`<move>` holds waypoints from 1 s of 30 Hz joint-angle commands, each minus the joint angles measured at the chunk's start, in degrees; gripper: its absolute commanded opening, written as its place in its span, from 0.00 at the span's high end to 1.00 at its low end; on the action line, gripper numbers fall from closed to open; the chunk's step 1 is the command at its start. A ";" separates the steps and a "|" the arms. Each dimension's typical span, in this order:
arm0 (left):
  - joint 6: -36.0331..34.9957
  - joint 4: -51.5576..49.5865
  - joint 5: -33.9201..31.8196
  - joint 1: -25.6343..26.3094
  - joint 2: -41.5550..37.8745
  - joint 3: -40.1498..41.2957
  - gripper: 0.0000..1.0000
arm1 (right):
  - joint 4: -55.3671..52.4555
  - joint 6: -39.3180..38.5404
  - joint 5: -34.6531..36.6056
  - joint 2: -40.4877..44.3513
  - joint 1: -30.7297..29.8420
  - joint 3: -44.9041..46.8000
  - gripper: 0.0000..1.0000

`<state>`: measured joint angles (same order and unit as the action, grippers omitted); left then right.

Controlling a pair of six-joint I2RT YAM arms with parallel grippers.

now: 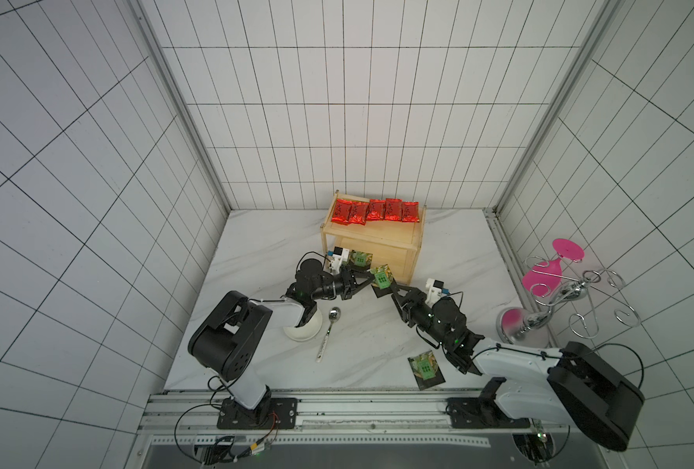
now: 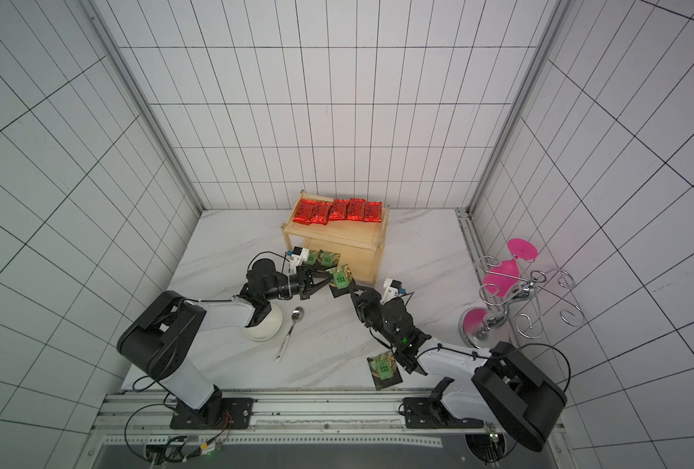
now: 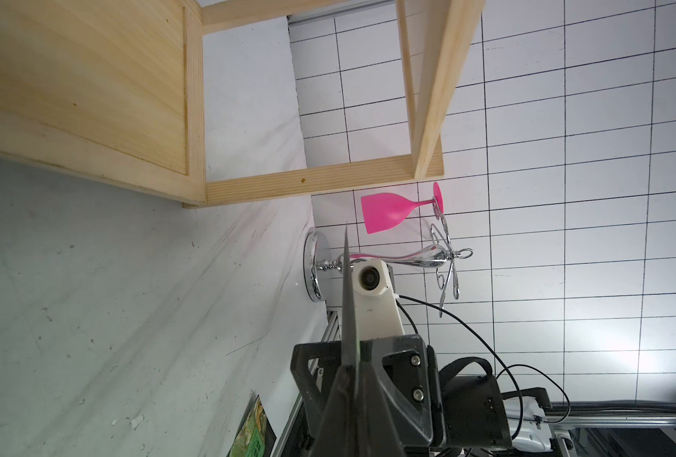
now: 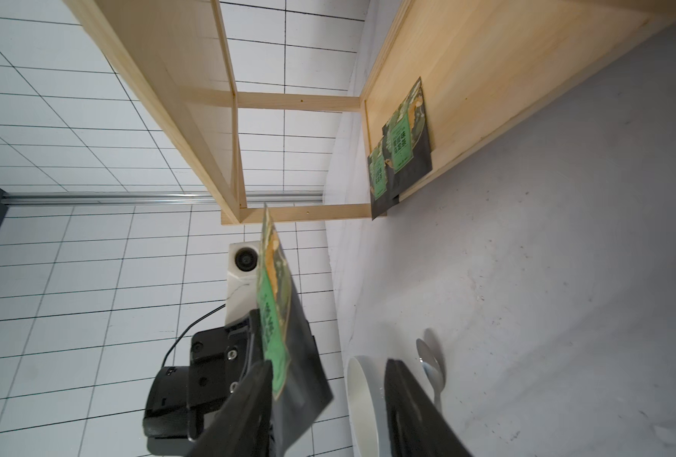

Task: Place the tea bags on the shelf by color
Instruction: Pick up the tea bag from the center of the board.

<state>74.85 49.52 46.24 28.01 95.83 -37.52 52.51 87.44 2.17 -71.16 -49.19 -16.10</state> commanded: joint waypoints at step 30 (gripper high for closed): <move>-22.23 -54.40 -4.16 -17.71 -25.15 -4.02 0.28 | -7.02 -10.34 28.47 -5.24 -8.61 -13.24 1.00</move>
<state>63.70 16.95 44.51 15.09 77.03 -38.79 45.63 83.33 19.18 -72.79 -56.38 -24.45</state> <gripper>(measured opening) 0.717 0.042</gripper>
